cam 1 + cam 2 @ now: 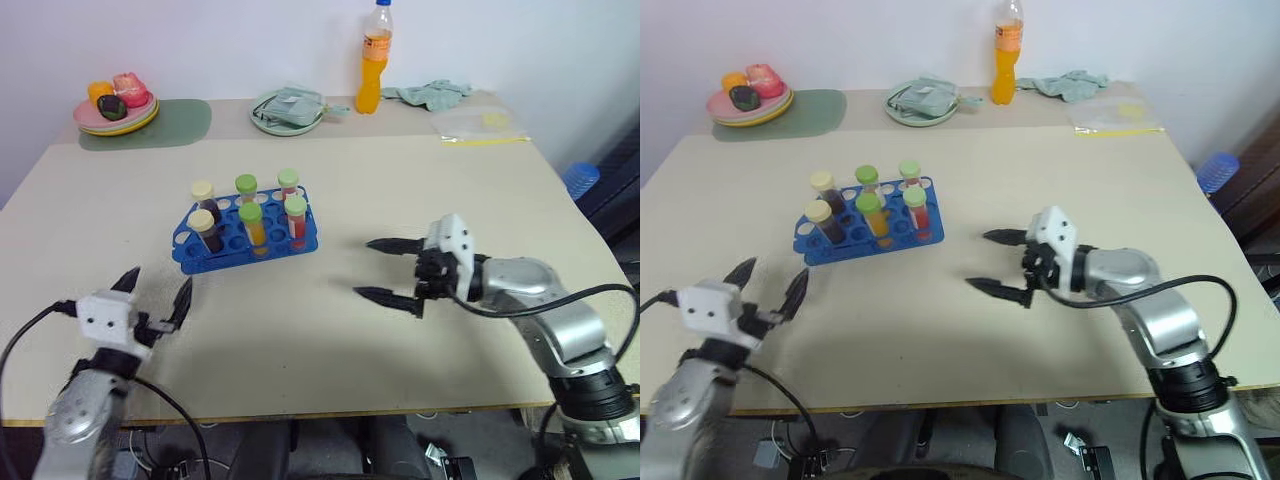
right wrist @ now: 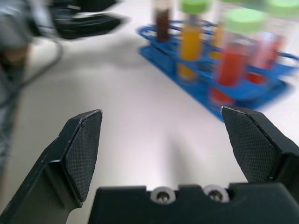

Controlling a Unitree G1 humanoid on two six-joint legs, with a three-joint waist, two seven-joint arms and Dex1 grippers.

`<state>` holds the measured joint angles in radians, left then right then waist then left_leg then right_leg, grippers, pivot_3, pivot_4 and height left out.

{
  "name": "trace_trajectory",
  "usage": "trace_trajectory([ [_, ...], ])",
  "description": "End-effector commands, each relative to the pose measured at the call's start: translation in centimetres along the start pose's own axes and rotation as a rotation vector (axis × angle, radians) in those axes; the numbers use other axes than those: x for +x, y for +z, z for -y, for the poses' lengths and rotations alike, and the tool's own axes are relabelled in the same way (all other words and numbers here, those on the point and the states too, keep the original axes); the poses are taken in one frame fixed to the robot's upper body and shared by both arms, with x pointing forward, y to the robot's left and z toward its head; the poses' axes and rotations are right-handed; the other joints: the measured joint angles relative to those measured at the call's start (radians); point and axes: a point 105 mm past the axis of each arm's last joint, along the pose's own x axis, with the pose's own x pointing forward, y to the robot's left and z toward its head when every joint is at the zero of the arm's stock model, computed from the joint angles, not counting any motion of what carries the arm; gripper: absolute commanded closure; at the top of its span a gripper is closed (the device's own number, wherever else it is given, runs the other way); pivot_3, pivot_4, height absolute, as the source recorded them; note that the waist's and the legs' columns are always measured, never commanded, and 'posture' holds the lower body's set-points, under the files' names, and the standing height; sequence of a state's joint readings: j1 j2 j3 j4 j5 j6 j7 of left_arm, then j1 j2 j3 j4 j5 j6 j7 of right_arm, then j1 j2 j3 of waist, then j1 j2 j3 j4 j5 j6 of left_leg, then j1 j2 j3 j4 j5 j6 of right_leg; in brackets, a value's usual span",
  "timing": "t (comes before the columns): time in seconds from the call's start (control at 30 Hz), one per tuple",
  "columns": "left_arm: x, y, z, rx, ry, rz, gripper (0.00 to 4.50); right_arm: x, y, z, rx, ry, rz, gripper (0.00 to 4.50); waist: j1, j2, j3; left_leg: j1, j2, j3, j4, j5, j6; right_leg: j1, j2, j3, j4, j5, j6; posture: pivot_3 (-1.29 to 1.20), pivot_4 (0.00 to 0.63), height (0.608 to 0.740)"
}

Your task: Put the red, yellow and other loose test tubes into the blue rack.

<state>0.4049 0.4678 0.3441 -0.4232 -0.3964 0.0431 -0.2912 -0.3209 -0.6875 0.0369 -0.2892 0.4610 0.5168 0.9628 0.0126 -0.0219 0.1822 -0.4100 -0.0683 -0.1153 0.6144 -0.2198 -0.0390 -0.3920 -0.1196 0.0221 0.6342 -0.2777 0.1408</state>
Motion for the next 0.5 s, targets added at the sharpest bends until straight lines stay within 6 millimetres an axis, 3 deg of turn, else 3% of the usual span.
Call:
trace_trajectory([
  [0.03,-1.3,1.8,-2.2,0.021,0.002,-0.023,0.21,-2.6,-0.4,2.6,-0.013,-0.123,-0.017,0.0,0.0,0.0,0.0,0.0,0.0,0.0,0.0,0.0,0.0,0.0,0.0,0.0,0.0,0.0,-0.001,0.0,0.15,0.74],
  [0.23,-2.1,2.0,-3.2,0.032,-0.015,-0.093,0.21,-5.0,-1.7,5.2,-0.022,-0.235,-0.049,0.0,-0.002,0.001,0.0,0.0,0.002,0.001,0.0,0.0,0.0,0.0,0.0,0.0,-0.001,-0.001,-0.002,0.0,0.15,0.74],
  [0.5,-2.0,1.9,-3.1,0.013,0.025,-0.098,0.21,-5.2,-3.0,5.7,-0.028,-0.257,-0.068,0.0,-0.003,0.001,0.0,0.0,0.003,0.001,0.0,0.0,0.0,0.0,0.0,0.0,-0.001,-0.001,-0.001,0.0,0.15,0.74],
])
